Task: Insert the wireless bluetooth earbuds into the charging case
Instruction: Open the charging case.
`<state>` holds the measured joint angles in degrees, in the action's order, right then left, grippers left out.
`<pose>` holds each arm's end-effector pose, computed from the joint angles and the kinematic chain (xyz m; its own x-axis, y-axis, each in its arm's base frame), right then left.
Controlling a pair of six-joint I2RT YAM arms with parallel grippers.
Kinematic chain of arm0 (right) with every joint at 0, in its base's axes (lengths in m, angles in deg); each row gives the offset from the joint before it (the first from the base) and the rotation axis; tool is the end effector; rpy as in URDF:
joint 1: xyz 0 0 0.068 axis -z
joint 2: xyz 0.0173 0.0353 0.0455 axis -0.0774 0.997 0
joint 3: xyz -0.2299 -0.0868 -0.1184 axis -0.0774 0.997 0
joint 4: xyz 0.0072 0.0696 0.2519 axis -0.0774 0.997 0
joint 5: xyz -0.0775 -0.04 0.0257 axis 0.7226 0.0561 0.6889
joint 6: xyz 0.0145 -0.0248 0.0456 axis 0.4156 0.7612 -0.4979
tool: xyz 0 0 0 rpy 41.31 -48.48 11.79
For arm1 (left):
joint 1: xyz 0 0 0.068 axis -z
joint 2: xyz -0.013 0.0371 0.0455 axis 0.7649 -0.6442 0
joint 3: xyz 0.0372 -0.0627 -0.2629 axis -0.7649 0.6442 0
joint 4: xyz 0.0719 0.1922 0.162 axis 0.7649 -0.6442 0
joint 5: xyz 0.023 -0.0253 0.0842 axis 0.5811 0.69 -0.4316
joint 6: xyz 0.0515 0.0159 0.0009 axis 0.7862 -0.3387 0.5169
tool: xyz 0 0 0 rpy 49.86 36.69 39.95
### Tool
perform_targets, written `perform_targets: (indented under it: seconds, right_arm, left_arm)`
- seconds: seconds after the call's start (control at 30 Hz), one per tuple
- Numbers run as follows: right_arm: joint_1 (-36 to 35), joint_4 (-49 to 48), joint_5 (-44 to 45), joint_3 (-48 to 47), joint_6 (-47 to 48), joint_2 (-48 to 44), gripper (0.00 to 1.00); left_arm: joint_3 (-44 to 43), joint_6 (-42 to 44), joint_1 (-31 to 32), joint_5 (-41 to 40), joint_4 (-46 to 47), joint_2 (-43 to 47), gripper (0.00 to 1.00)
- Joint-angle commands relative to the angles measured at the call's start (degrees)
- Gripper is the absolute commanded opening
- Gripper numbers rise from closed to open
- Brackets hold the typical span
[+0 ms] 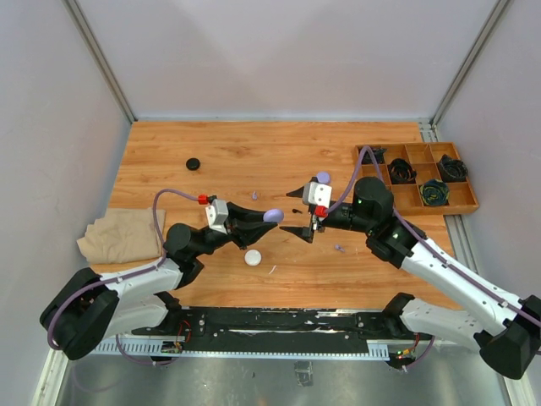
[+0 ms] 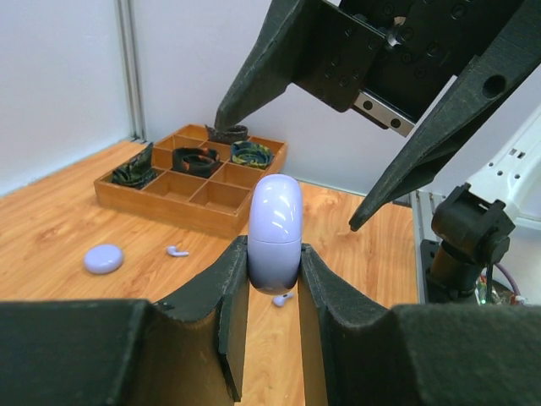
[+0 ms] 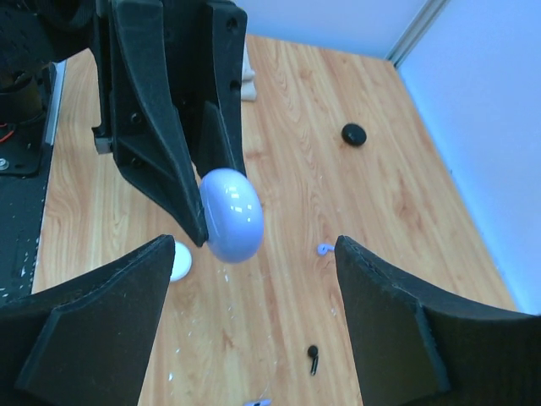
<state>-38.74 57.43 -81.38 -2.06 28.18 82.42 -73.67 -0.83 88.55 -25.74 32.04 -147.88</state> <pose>0.1501 0.1687 0.3539 0.3011 -0.1227 -0.9457 -0.9308 0.1775 -0.3194 0.1501 -0.1425 0.2467 0.0563 -0.3306 -0.9421 0.9442 0.3244 -0.0575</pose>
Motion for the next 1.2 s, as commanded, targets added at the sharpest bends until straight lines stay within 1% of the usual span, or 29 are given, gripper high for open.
perform_targets:
  seconds: [0.0, 0.2, 0.73, 1.0, 1.17]
  right_arm:
    - [-2.46, -7.14, 2.3, 0.4, 3.36, 1.37, 0.77]
    - [-3.22, -8.01, 3.24, -0.56, 3.68, 3.02, 0.75]
    - [-3.58, -9.72, 9.31, -0.62, 3.35, 1.67, 0.73]
    - [-3.6, -9.85, 10.4, -1.0, 2.68, 0.54, 0.73]
    - [-3.61, -9.18, 12.08, -1.29, 2.89, 0.26, 0.73]
  left_arm:
    - [0.51, 1.14, 0.02, 1.28, 3.52, 1.33, 0.0]
    - [0.51, 2.08, 0.02, 2.0, 2.27, 2.73, 0.0]
    - [0.16, 4.29, 0.02, 6.96, 0.41, 2.33, 0.0]
    - [-0.29, 6.6, 0.02, 7.36, -3.17, 2.97, 0.0]
    - [-0.04, 6.98, 0.02, 7.53, -3.48, 3.06, 0.0]
